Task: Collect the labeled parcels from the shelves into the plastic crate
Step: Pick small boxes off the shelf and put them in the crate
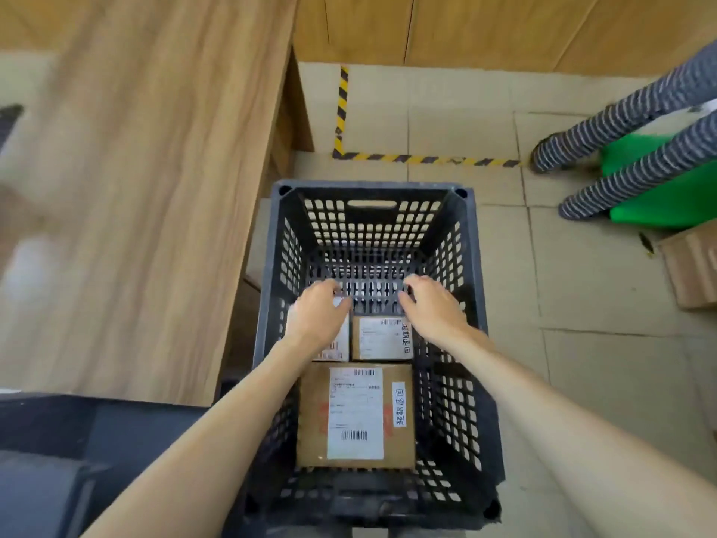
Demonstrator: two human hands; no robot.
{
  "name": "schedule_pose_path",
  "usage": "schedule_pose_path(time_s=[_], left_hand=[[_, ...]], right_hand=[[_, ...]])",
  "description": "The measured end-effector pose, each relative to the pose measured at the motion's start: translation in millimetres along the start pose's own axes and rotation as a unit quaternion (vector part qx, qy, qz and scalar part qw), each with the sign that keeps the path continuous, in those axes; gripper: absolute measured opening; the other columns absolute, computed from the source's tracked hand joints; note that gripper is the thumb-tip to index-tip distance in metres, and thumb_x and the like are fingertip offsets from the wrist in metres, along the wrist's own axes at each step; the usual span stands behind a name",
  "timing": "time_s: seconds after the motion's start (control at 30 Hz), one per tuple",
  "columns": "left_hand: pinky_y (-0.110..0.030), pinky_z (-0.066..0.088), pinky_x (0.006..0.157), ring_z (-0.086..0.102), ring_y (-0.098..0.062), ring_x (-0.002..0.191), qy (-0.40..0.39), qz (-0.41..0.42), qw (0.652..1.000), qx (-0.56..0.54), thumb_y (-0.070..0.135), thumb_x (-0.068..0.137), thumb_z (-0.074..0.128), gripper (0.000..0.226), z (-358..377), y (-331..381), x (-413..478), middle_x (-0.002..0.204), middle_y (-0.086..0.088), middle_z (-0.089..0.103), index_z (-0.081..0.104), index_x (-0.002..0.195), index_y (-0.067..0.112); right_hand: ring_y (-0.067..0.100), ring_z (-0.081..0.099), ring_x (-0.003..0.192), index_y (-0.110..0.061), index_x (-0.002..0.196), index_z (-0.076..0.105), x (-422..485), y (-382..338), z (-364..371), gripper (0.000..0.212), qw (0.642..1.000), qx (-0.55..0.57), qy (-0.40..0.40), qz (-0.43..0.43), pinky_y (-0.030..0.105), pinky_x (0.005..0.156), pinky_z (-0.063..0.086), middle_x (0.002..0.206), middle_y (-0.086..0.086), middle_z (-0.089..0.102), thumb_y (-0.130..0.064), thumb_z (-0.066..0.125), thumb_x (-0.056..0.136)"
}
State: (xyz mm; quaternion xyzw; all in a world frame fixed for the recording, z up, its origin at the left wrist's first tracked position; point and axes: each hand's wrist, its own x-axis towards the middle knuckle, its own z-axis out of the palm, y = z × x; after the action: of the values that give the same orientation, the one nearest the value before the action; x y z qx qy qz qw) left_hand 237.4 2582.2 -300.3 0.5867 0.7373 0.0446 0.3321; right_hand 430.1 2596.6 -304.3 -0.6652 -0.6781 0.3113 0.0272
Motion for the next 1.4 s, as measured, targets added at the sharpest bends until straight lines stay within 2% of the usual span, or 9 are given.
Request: schedule_pose_path(time_s=[0.13, 0.33, 0.53, 0.67, 0.8, 0.9, 0.97, 1.2, 1.4], left_hand=[[-0.042, 0.053, 0.090, 0.062, -0.025, 0.112, 0.106, 0.060, 0.988, 0.099, 0.040, 0.102, 0.051, 0.036, -101.0, 36.4, -29.4, 0.122, -0.005, 0.064, 0.060, 0.127, 0.016], [-0.040, 0.048, 0.093, 0.059, -0.027, 0.117, 0.279, 0.036, 0.944, 0.172, 0.046, 0.103, 0.046, 0.039, -219.1, 48.3, -114.7, 0.126, -0.004, 0.064, 0.061, 0.128, 0.019], [-0.040, 0.047, 0.094, 0.057, -0.025, 0.119, 0.384, -0.069, 0.899, 0.199, 0.044, 0.104, 0.043, 0.039, -275.4, 1.0, -241.8, 0.128, -0.002, 0.063, 0.062, 0.129, 0.020], [-0.042, 0.046, 0.095, 0.057, -0.026, 0.117, 0.441, -0.164, 0.861, 0.193, 0.044, 0.104, 0.044, 0.040, -289.2, -46.6, -348.1, 0.124, -0.004, 0.064, 0.061, 0.129, 0.017], [-0.040, 0.045, 0.096, 0.055, -0.028, 0.120, 0.479, -0.260, 0.825, 0.150, 0.043, 0.104, 0.044, 0.042, -265.9, -94.8, -478.0, 0.131, -0.006, 0.062, 0.059, 0.131, 0.015], [-0.037, 0.044, 0.095, 0.054, -0.025, 0.123, 0.496, -0.343, 0.785, 0.141, 0.044, 0.105, 0.043, 0.042, -225.5, -125.5, -585.8, 0.134, -0.004, 0.061, 0.059, 0.132, 0.017], [-0.036, 0.044, 0.093, 0.054, -0.024, 0.123, 0.499, -0.400, 0.756, 0.139, 0.046, 0.104, 0.044, 0.043, -193.3, -140.4, -660.5, 0.133, -0.004, 0.062, 0.058, 0.134, 0.018], [-0.039, 0.046, 0.094, 0.059, -0.025, 0.115, 0.481, -0.552, 0.663, 0.157, 0.050, 0.103, 0.044, 0.048, -62.6, -154.0, -908.6, 0.124, -0.004, 0.067, 0.060, 0.132, 0.015], [-0.040, 0.048, 0.091, 0.060, -0.027, 0.115, 0.436, -0.658, 0.596, 0.149, 0.052, 0.103, 0.042, 0.050, 45.9, -138.0, -1084.4, 0.122, -0.005, 0.067, 0.060, 0.132, 0.015]], right_hand=[[0.022, 0.062, 0.100, -0.013, 0.111, 0.063, 0.7, -72.2, -87.5, 0.027, 0.980, -0.109, 0.040, -0.160, 0.039, 0.085, 0.052, 0.107, 0.003, 0.064, -0.033, 0.046, 0.103], [0.031, 0.055, 0.112, -0.013, 0.114, 0.060, -26.4, -195.8, -163.8, 0.032, 0.911, -0.189, 0.075, -0.359, 0.043, 0.088, 0.049, 0.115, 0.009, 0.060, -0.036, 0.039, 0.104], [0.028, 0.050, 0.119, -0.016, 0.125, 0.056, -108.2, -304.7, -160.7, 0.039, 0.832, -0.215, 0.079, -0.506, 0.043, 0.097, 0.042, 0.128, 0.007, 0.057, -0.042, 0.035, 0.104], [0.031, 0.054, 0.117, -0.014, 0.122, 0.058, -181.1, -374.4, -130.9, 0.037, 0.759, -0.211, 0.091, -0.609, 0.041, 0.095, 0.043, 0.123, 0.011, 0.059, -0.040, 0.038, 0.104], [0.034, 0.053, 0.116, -0.013, 0.117, 0.057, -281.9, -432.6, -79.9, 0.033, 0.680, -0.207, 0.076, -0.700, 0.042, 0.089, 0.043, 0.122, 0.012, 0.058, -0.037, 0.040, 0.103], [0.035, 0.053, 0.118, -0.011, 0.120, 0.057, -379.9, -456.5, -31.3, 0.034, 0.619, -0.205, 0.050, -0.757, 0.041, 0.092, 0.044, 0.124, 0.013, 0.058, -0.036, 0.042, 0.102], [0.035, 0.055, 0.114, -0.009, 0.115, 0.058, -454.1, -460.8, 0.9, 0.035, 0.579, -0.183, 0.020, -0.795, 0.041, 0.086, 0.046, 0.119, 0.013, 0.061, -0.037, 0.040, 0.103], [0.031, 0.055, 0.110, -0.012, 0.116, 0.058, -711.4, -430.7, 98.9, 0.037, 0.442, -0.130, -0.086, -0.883, 0.040, 0.085, 0.045, 0.118, 0.009, 0.058, -0.042, 0.039, 0.104], [0.029, 0.054, 0.114, -0.015, 0.124, 0.058, -898.4, -375.0, 163.9, 0.040, 0.342, -0.095, -0.146, -0.924, 0.044, 0.095, 0.044, 0.124, 0.006, 0.058, -0.043, 0.038, 0.104]])
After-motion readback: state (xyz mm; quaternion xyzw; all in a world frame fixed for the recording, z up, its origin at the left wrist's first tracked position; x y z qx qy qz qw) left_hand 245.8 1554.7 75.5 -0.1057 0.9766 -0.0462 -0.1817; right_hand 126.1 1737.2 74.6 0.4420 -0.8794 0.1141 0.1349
